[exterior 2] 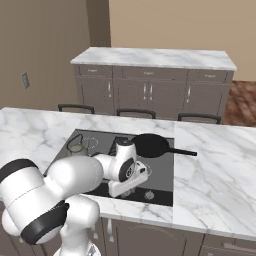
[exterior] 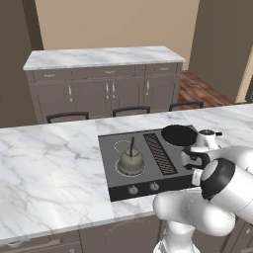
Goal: Pick the pan from the cabinet and place it on the stove. Then turn on the stove burner for the pan.
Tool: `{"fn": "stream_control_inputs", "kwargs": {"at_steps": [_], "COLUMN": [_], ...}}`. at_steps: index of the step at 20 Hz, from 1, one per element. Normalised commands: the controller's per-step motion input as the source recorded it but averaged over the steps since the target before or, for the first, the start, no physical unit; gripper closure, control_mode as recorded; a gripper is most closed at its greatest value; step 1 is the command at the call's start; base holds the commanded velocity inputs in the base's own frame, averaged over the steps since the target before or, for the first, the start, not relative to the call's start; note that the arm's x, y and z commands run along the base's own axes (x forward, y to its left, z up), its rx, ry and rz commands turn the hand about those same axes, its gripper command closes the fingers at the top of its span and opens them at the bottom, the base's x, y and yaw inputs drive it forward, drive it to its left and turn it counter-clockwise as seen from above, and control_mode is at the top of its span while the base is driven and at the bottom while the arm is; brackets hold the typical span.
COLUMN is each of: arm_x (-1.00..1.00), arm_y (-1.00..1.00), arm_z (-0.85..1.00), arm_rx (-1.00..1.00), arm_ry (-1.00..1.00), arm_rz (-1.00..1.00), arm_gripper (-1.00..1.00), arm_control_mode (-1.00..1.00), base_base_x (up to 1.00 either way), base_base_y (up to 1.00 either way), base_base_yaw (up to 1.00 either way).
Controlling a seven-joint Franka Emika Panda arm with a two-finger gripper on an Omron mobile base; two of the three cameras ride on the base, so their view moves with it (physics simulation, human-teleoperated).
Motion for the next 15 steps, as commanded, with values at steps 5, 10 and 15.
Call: {"fn": "stream_control_inputs", "kwargs": {"at_steps": [5, 10, 15], "arm_x": [-0.35, -0.37, -0.36], "arm_y": [0.21, 0.25, 0.24], "arm_z": [-0.51, -0.55, -0.54], "arm_rx": [0.00, 0.00, 0.00], "arm_ry": [-0.03, -0.05, -0.07], "arm_rz": [0.25, 0.24, 0.24], "arm_gripper": [1.00, 1.00, 1.00], "arm_control_mode": [-1.00, -1.00, -1.00], "base_base_x": [0.00, 0.00, 0.00], "base_base_y": [0.00, 0.00, 0.00], "base_base_yaw": [0.00, 0.00, 0.00]}}
